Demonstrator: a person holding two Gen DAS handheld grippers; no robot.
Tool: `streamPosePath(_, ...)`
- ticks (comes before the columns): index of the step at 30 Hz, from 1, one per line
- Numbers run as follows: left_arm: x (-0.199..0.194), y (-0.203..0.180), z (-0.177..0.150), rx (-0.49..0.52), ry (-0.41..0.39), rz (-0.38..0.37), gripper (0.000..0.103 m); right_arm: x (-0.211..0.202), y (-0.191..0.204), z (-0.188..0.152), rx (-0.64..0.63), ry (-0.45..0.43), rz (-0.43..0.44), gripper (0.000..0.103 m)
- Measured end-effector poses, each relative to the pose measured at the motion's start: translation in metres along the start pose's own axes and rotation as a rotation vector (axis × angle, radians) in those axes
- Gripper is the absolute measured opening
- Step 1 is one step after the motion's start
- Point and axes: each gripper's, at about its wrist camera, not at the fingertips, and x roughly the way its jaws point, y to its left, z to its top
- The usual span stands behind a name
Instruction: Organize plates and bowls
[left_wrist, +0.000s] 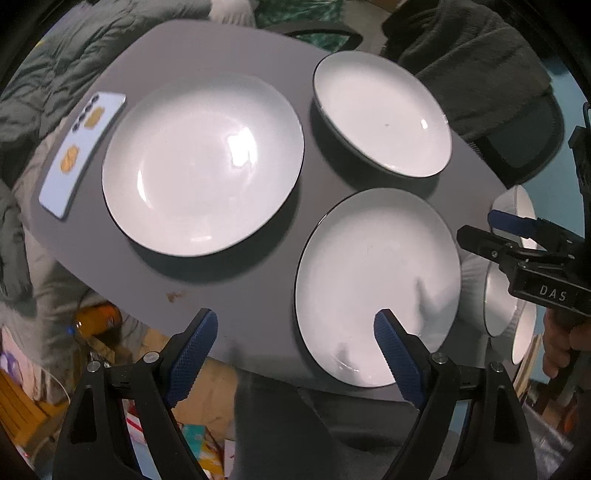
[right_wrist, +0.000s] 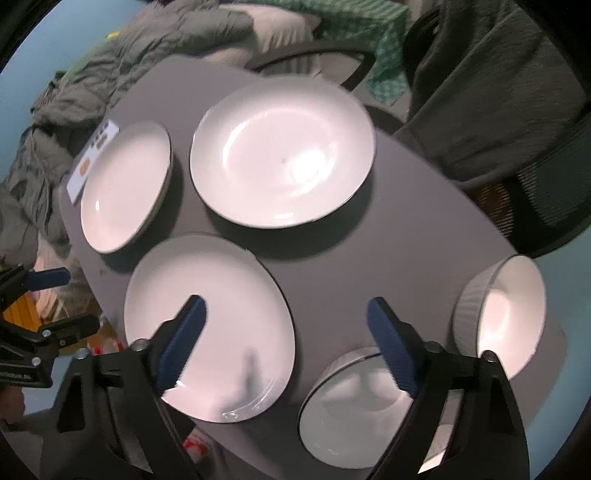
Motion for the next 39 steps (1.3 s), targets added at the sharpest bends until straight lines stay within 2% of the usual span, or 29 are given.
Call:
streamPosePath(2, 0.007, -0.002, -0.002, -0.016, 0.010, 0.005, 0.079, 0.007, -0.002, 0.000, -0.011, 0.020, 0.010, 0.076)
streamPosePath(4, 0.014, -0.004, -0.006, -0.028, 0.012, 0.005, 0.078, 0.016, -0.005, -0.001, -0.017, 0.048, 0.022, 0.071)
streamPosePath(8, 0.028, -0.008, -0.009, -0.045, 0.033, 0.020, 0.078, 0.025, -0.011, 0.000, -0.004, 0.078, 0.048, 0.054)
streamPosePath(10, 0.033, -0.007, -0.009, -0.066, 0.039, 0.011, 0.076, 0.029, -0.017, 0.000, 0.008, 0.094, 0.065, 0.051)
streamPosePath(12, 0.036, -0.006, -0.009, -0.078, 0.047, 0.005, 0.071, 0.034, -0.020, -0.001, 0.018, 0.119, 0.077, 0.039)
streamPosePath(17, 0.048, -0.002, -0.011, -0.091, 0.099, -0.005, 0.047, 0.038, -0.016, -0.002, -0.008, 0.133, 0.053, 0.036)
streamPosePath(19, 0.050, -0.001, -0.011, -0.099, 0.111, -0.016, 0.045, 0.039, -0.013, -0.002, -0.021, 0.138, 0.073, 0.036)
streamPosePath(22, 0.052, 0.000, -0.011, -0.097, 0.119, -0.026, 0.034, 0.042, -0.007, -0.003, -0.048, 0.138, 0.052, 0.035)
streamPosePath(25, 0.061, 0.002, -0.012, -0.081, 0.139, -0.035, 0.023, 0.047, 0.000, -0.005, -0.077, 0.154, 0.017, 0.030)
streamPosePath(27, 0.062, 0.002, -0.012, -0.070, 0.142, -0.045, 0.021, 0.050, 0.001, -0.006, -0.081, 0.160, -0.022, 0.021)
streamPosePath(39, 0.065, 0.021, -0.009, 0.001, 0.171, -0.046, 0.021, 0.049, -0.010, -0.014, 0.058, 0.182, -0.006, 0.018)
